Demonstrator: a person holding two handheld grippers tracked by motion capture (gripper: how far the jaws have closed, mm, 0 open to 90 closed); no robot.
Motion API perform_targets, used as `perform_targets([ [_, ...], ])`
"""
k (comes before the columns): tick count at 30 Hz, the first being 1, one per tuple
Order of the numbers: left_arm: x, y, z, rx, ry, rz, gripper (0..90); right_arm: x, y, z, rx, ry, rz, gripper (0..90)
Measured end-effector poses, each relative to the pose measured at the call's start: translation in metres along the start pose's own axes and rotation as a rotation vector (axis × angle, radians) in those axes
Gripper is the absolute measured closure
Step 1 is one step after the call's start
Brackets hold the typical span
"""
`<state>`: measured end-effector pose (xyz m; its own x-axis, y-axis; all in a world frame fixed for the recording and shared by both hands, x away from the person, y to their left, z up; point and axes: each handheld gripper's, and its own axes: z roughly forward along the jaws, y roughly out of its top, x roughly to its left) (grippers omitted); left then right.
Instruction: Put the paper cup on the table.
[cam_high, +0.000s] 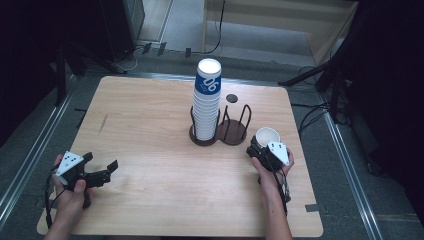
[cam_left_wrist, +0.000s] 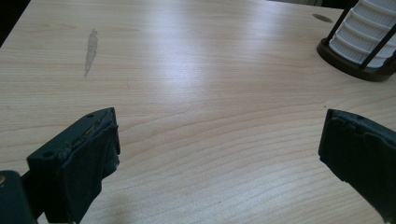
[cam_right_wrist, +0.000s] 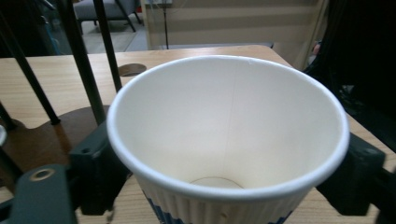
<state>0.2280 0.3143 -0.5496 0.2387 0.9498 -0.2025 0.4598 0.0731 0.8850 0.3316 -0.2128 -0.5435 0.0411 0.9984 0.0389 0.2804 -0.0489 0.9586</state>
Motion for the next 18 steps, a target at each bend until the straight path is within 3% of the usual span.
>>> perform_targets([
  [4, 0.0, 0.0, 0.0, 0.002, 0.002, 0.001, 0.0, -0.003, 0.004, -0.003, 0.009, 0.041, 0.015, 0.3],
  [10, -0.001, 0.0, 0.0, 0.001, -0.001, 0.001, 0.0, -0.005, 0.01, -0.014, -0.015, 0.067, 0.017, 0.0],
  [14, -0.001, 0.0, 0.0, 0.001, -0.004, 0.002, 0.0, -0.006, 0.013, -0.025, -0.035, 0.079, -0.01, 0.0],
  [18, -0.001, 0.0, 0.0, 0.002, 0.0, 0.008, 0.0, -0.008, 0.017, -0.036, -0.054, 0.086, 0.008, 0.0],
])
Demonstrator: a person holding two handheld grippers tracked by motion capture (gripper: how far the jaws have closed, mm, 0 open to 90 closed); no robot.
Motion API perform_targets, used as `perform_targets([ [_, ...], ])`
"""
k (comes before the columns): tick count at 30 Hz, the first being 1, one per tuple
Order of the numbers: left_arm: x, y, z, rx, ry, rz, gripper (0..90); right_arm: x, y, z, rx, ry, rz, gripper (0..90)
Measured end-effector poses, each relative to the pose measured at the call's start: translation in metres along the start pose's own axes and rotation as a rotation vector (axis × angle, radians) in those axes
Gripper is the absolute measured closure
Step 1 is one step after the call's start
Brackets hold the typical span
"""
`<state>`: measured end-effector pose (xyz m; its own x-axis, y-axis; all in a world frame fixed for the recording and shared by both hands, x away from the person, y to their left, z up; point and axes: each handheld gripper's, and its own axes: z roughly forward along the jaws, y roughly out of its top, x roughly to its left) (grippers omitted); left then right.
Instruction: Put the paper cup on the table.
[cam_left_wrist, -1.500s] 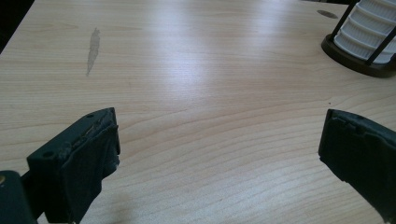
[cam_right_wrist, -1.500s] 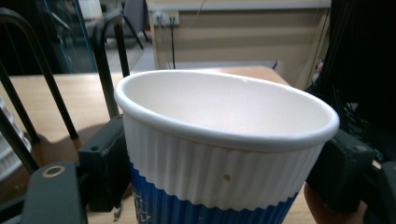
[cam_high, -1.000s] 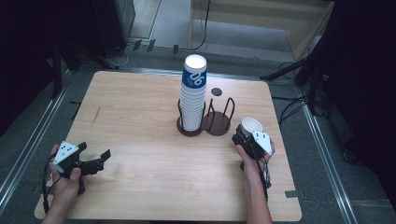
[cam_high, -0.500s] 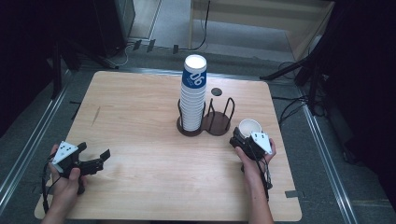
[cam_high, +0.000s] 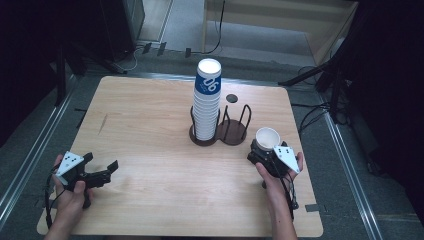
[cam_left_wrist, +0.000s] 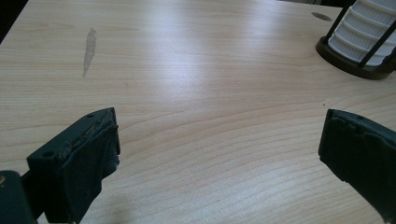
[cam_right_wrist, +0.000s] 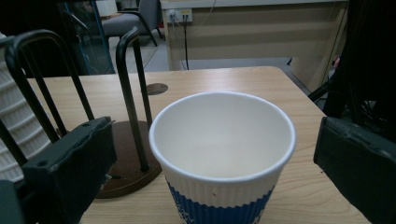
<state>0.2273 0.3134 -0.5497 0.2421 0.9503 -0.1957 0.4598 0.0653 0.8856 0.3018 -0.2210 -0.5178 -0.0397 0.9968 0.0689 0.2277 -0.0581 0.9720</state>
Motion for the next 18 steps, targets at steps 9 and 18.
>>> perform_targets([
  [9, -0.001, 0.0, 0.0, -0.001, 0.001, 0.007, 0.0, -0.004, 0.005, -0.025, -0.028, 0.019, -0.008, 0.0],
  [18, -0.001, 0.0, 0.0, -0.004, 0.0, 0.003, 0.0, -0.016, -0.001, -0.041, -0.025, 0.001, -0.005, 0.0],
])
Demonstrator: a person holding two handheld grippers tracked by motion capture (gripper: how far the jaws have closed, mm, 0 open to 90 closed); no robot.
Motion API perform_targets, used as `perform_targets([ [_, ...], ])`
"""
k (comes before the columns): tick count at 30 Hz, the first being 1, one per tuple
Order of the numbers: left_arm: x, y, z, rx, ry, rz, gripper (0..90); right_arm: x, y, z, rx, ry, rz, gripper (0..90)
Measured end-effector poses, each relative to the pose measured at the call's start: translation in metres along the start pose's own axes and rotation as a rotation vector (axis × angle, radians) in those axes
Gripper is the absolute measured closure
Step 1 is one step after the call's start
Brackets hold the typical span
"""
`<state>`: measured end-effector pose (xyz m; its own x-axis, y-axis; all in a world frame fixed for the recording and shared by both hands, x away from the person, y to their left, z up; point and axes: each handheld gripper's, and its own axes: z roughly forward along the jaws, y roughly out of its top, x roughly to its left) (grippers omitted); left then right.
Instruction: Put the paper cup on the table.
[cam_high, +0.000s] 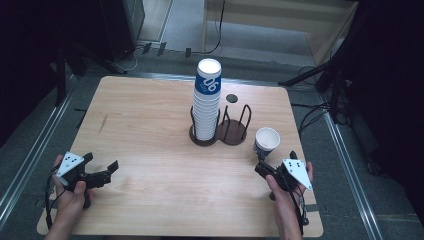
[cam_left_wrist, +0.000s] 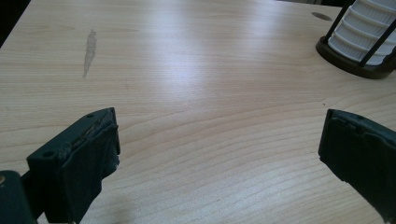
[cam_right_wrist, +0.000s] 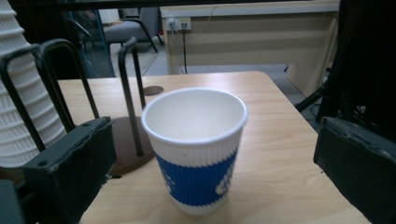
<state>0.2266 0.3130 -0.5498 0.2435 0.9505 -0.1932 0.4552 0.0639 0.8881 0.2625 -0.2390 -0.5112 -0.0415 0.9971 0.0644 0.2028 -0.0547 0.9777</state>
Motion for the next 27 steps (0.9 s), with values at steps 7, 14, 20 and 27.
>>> perform_targets([
  [7, 0.0, 0.0, 0.0, 0.001, 0.001, 0.003, 0.0, -0.013, -0.013, -0.009, 0.021, -0.03, 0.005, 0.0],
  [14, -0.001, 0.0, 0.0, -0.003, 0.007, 0.006, 0.0, -0.027, -0.021, -0.017, 0.044, -0.056, -0.008, 0.0],
  [20, -0.001, 0.0, -0.001, -0.009, 0.008, 0.001, 0.0, -0.042, -0.028, -0.025, 0.061, -0.087, -0.008, 0.0],
  [27, 0.0, 0.0, -0.001, -0.002, 0.003, 0.003, 0.0, -0.055, -0.035, -0.037, 0.07, -0.111, -0.007, 0.0],
])
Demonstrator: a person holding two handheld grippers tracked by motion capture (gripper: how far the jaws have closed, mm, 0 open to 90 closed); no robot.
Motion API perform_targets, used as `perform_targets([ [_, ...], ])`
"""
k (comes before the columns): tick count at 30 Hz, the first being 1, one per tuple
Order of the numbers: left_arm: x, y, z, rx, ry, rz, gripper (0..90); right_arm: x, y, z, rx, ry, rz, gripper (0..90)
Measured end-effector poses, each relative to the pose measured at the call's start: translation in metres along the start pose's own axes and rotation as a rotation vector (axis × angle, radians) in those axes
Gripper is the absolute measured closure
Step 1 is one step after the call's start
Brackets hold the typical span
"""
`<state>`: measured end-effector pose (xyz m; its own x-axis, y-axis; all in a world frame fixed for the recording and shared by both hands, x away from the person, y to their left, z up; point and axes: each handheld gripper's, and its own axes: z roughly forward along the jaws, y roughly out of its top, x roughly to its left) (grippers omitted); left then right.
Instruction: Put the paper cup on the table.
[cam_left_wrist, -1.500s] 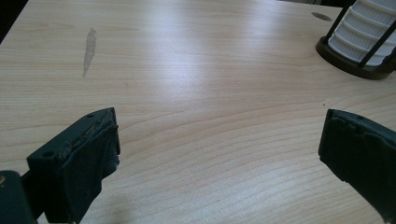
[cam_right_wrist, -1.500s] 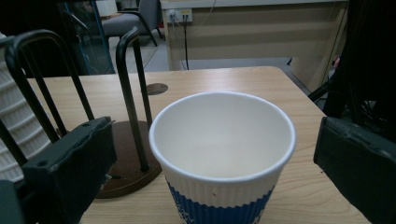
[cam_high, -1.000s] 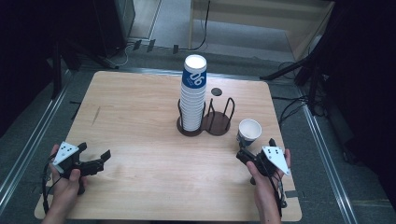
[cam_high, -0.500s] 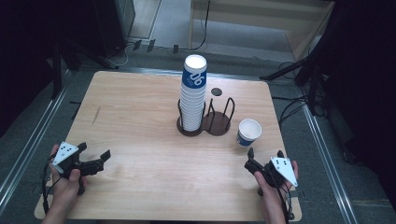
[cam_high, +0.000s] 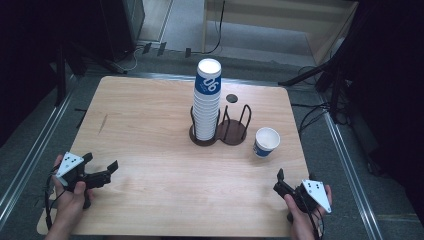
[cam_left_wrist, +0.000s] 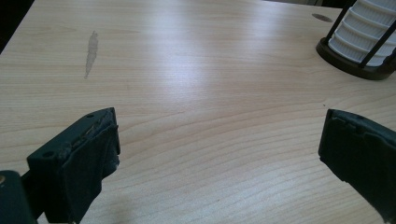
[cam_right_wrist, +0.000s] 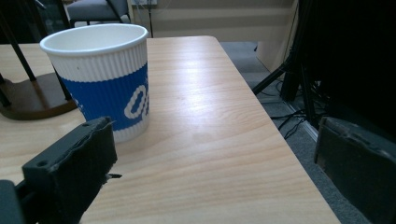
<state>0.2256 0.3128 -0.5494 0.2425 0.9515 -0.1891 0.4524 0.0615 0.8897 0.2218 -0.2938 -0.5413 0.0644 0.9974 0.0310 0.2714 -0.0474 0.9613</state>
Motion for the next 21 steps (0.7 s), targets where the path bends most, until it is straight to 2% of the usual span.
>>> perform_targets([
  [8, -0.001, -0.001, 0.0, -0.002, 0.001, 0.001, 0.0, -0.012, -0.004, -0.006, 0.017, -0.016, 0.005, 0.0],
  [21, -0.002, -0.001, 0.0, 0.002, 0.001, 0.012, 0.0, -0.015, -0.007, -0.011, 0.01, -0.016, 0.018, 0.0],
])
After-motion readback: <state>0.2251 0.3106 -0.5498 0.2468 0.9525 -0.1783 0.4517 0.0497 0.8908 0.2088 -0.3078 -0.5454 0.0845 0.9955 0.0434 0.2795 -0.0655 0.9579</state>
